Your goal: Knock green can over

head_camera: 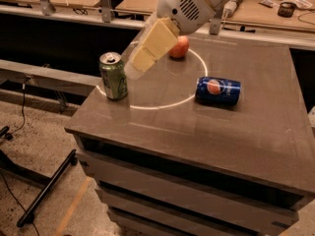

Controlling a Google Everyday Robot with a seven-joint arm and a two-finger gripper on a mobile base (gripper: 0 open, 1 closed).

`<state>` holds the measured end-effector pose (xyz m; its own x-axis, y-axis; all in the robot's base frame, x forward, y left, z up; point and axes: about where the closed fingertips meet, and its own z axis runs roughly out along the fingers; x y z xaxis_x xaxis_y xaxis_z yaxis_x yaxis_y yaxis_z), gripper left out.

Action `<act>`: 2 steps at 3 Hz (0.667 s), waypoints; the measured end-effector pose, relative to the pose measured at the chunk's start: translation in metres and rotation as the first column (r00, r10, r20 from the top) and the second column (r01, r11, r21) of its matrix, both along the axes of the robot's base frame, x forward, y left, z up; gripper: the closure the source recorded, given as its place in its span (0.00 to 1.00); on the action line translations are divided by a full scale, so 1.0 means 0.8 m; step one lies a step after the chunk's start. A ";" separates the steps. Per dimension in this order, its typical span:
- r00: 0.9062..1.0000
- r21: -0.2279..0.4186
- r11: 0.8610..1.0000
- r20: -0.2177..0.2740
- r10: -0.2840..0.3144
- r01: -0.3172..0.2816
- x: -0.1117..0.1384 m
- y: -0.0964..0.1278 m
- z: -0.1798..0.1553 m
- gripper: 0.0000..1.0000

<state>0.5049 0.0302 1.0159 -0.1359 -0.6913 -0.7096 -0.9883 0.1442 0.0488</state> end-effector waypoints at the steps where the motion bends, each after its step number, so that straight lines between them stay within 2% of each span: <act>1: 0.996 0.043 0.997 -0.074 -0.056 0.059 -0.004 0.018 -0.020 0.00; 2: 0.989 0.096 0.989 -0.098 -0.107 0.116 -0.011 0.031 -0.028 0.00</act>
Offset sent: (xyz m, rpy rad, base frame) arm -0.0050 0.0287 -0.0231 0.3129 -0.0101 -0.3262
